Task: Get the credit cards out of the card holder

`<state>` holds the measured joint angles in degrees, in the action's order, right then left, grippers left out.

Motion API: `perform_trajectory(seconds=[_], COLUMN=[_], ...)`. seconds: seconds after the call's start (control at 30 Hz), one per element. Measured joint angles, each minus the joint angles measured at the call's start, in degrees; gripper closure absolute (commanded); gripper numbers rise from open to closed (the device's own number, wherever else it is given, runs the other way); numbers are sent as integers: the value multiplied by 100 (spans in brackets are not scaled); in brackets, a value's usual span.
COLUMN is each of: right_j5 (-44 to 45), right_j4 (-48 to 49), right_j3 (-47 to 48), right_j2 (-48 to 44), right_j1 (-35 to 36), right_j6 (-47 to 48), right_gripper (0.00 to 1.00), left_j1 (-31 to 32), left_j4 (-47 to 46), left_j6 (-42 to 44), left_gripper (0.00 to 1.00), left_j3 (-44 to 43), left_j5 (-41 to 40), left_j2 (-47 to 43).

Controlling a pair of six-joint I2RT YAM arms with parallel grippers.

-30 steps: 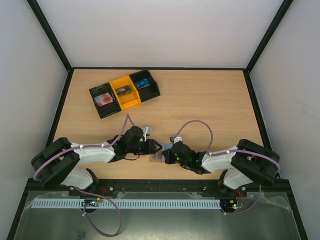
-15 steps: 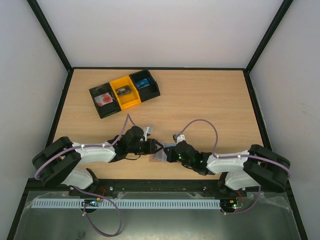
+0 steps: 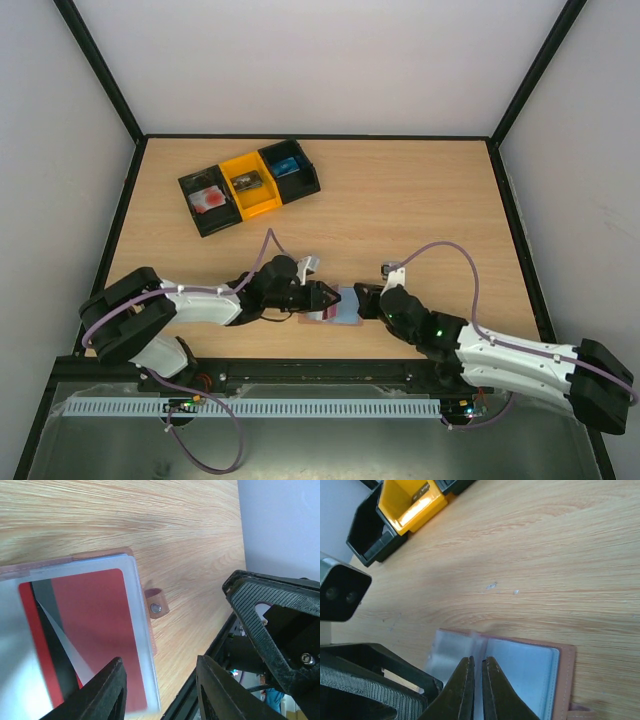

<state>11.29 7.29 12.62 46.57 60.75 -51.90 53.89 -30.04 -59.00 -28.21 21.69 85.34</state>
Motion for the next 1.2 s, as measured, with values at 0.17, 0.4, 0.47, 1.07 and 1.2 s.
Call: perform_trajectory(seconds=[0.17,0.4,0.47,1.07,1.2], right_j5=[92,-9,-68,-702,-743], right_j4=[-295,-315,-297,649,769], right_j3=[-11,-26,-26,-157,-168], right_j2=[-431,-350,-203,1333,1462], right_j1=[0,0,0,-26,-44], right_j6=[-24,-22,-22,-173,-216], right_gripper=[92,89,89,84,84], left_j1=[22,20,17,-20,-20], left_j4=[-98,114,175,177,-20], left_j6=[-76,-57,-39,7,-2], left_gripper=[59,58,58,63,64], left_j3=[-2,0,0,168,210], left_j5=[-17,-343,-444,-627,-546], left_j2=[0,-74,-83,404,501])
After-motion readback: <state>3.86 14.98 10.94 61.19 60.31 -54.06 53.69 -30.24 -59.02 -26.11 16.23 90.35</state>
